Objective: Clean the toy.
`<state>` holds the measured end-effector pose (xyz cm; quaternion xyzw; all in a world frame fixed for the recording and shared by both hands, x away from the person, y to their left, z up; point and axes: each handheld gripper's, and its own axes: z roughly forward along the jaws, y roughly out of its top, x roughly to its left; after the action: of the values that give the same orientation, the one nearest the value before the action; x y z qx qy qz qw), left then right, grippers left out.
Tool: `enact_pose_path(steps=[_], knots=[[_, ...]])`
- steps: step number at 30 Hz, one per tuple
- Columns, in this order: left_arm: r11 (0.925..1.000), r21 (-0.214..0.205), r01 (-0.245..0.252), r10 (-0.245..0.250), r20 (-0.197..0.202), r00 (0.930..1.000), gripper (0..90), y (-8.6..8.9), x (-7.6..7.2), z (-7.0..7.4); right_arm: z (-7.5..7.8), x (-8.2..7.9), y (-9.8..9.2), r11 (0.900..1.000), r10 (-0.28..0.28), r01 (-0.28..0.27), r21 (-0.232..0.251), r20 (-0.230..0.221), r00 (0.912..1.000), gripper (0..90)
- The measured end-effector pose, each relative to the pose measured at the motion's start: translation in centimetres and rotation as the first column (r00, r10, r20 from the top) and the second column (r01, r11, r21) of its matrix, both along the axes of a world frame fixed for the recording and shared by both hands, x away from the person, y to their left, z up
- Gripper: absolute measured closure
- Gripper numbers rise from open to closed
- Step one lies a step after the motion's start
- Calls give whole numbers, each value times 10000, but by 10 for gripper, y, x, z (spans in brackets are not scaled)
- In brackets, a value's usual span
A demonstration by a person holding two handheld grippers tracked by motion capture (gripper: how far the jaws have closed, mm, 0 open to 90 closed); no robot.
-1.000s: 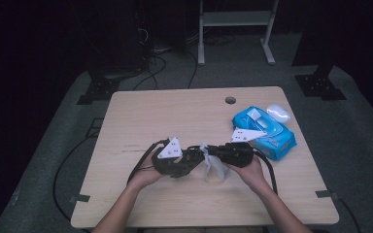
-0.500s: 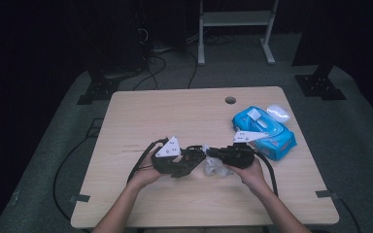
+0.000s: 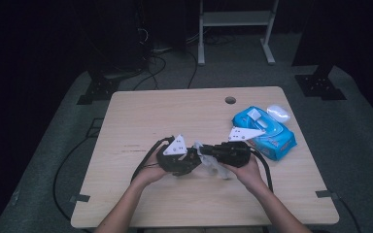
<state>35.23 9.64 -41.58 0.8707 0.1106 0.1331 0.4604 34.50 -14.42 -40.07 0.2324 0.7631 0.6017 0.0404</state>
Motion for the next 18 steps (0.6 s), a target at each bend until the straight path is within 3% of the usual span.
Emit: enact_pose_path(steps=[4, 6, 9, 14, 15, 18], knots=[[10000, -38, -29, 29, -174, 9998, 570, 2, 2, -3, -10, 4, -11, 9993, -372, 372, -9, -352, 9987, 877], [9999, 83, -94, 96, -215, 9997, 570, 2, 4, -5, -19, 7, -15, 9976, -533, 512, -468, -433, 9976, 875], [9995, 275, -173, 183, -359, 9992, 569, 3, 6, -9, -30, 8, -20, 9955, -660, 604, -725, -782, 9948, 875], [9957, 875, -304, 347, -482, 9982, 570, 2, 8, -14, -32, 8, -22, 9952, -688, 628, -750, -809, 9943, 875], [9909, 1259, -478, 538, -447, 9976, 572, 2, 10, -17, -32, 8, -23, 9955, -689, 631, -710, -828, 9942, 875], [9912, 1199, -558, 648, -718, 9953, 610, 4, 14, -18, -34, 8, -23, 9952, -672, 605, -767, -876, 9939, 874]])
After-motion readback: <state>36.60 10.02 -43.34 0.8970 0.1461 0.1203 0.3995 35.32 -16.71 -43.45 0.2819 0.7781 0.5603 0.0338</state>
